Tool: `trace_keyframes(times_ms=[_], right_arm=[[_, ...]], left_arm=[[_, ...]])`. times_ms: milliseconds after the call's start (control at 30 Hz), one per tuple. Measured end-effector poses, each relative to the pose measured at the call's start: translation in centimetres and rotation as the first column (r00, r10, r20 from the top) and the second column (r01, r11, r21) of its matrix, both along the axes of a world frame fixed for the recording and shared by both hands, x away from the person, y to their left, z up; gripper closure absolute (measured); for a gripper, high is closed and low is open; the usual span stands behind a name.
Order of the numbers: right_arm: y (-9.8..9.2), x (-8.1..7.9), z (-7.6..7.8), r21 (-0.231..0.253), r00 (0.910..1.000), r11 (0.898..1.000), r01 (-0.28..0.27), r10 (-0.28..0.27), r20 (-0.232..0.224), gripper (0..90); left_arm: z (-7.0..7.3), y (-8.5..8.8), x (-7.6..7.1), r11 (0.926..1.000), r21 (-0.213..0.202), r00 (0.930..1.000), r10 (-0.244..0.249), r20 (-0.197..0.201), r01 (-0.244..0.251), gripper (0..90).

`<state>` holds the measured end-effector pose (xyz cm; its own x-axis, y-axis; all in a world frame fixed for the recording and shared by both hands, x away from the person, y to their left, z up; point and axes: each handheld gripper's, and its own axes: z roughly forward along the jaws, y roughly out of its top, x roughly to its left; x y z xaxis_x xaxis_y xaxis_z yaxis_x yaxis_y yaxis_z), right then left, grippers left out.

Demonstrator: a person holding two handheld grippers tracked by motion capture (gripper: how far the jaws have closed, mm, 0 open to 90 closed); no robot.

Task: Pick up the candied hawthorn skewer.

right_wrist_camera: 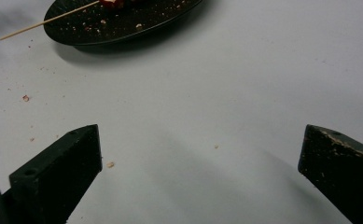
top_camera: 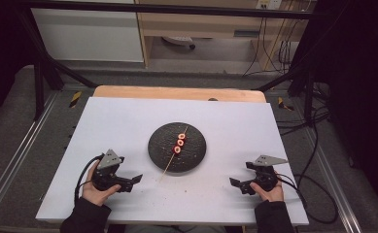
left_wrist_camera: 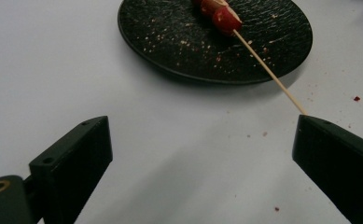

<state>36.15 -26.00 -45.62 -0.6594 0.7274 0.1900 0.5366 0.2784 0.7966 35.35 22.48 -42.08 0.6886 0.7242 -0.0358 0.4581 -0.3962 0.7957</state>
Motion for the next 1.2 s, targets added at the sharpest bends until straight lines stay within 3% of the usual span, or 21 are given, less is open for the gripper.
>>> trace_keyframes(times_ms=[600,800,1200], right_arm=[[0.0,0.0,0.0,-0.007,1.0,1.0,0.006,-0.006,0.001,0.7],[0.0,0.0,0.0,-0.006,1.0,1.0,0.005,-0.005,0.002,0.7],[0.0,0.0,0.0,-0.009,1.0,1.0,0.006,-0.006,-0.002,0.7]], left_arm=[[0.8,-5.7,1.9,0.9991,0.042,0.9995,-0.007,-0.031,0.009,8.1],[0.8,-7.9,3.0,0.9979,0.064,0.9984,0.003,-0.056,0.0,13.4],[0.5,-9.7,4.8,0.9939,0.103,0.9942,0.048,-0.097,-0.038,29.4]])
